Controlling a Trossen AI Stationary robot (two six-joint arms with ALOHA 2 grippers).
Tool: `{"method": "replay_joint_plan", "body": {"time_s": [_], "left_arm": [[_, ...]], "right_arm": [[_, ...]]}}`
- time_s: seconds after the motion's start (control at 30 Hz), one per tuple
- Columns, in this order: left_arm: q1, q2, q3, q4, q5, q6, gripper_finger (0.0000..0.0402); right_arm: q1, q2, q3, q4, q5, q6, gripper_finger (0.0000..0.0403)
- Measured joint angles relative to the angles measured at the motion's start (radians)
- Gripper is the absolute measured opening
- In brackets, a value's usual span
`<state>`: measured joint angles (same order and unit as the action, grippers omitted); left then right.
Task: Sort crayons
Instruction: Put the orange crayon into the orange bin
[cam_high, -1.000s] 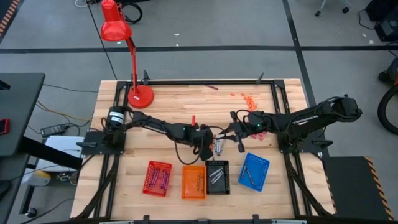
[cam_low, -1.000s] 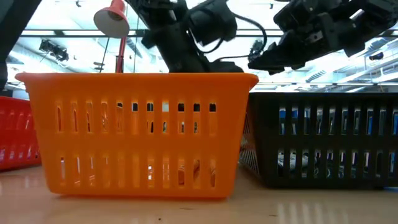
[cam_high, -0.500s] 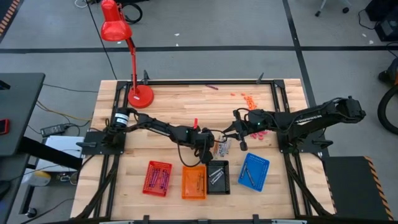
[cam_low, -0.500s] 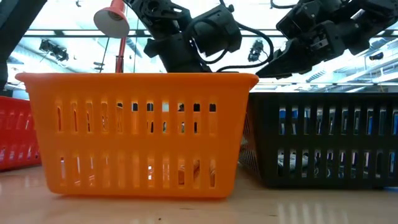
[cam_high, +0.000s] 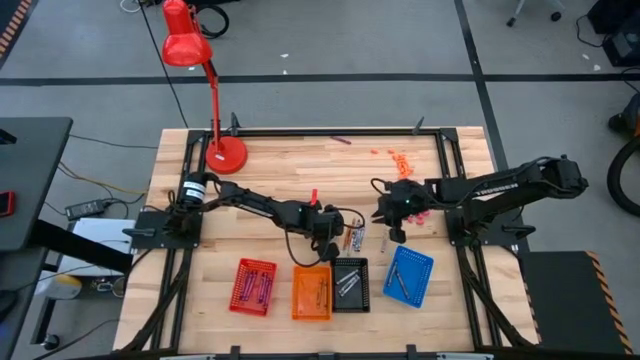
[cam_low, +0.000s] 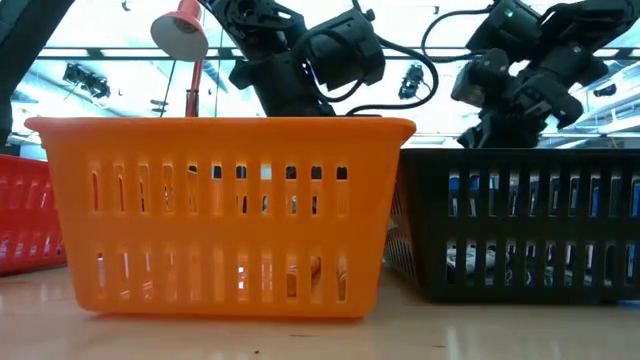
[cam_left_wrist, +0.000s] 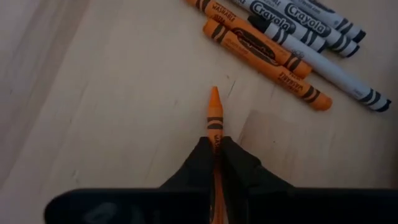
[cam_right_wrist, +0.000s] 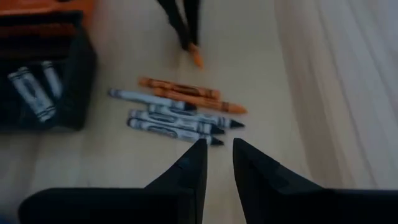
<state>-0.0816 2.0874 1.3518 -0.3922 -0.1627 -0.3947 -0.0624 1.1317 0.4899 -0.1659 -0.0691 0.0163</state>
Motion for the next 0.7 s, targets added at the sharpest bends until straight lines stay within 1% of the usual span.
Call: {"method": "replay_joint_plan", "body": {"time_s": [0.07, 0.23, 0.43, 0.57, 0.7], "left_arm": [[0.0, -0.005, -0.001, -0.002, 0.0, 0.018, 0.0018], [0.0, -0.021, -0.003, -0.017, 0.002, 0.064, 0.0025], [0.0, -0.067, -0.011, -0.08, 0.013, 0.097, 0.0026], [-0.006, -0.124, -0.01, -0.105, 0.012, 0.092, 0.0026], [-0.029, -0.169, -0.01, -0.122, 0.004, 0.061, 0.0027]], "right_arm": [[0.0, 0.003, 0.0, -0.022, 0.02, 0.038, 0.0082], [0.009, 0.001, 0.004, -0.093, 0.02, 0.096, 0.0082], [0.037, 0.0, 0.072, -0.289, 0.085, 0.192, 0.0082], [0.054, 0.0, 0.116, -0.381, 0.095, 0.194, 0.0082], [0.056, 0.0, 0.136, -0.377, 0.1, 0.186, 0.0082]]}}
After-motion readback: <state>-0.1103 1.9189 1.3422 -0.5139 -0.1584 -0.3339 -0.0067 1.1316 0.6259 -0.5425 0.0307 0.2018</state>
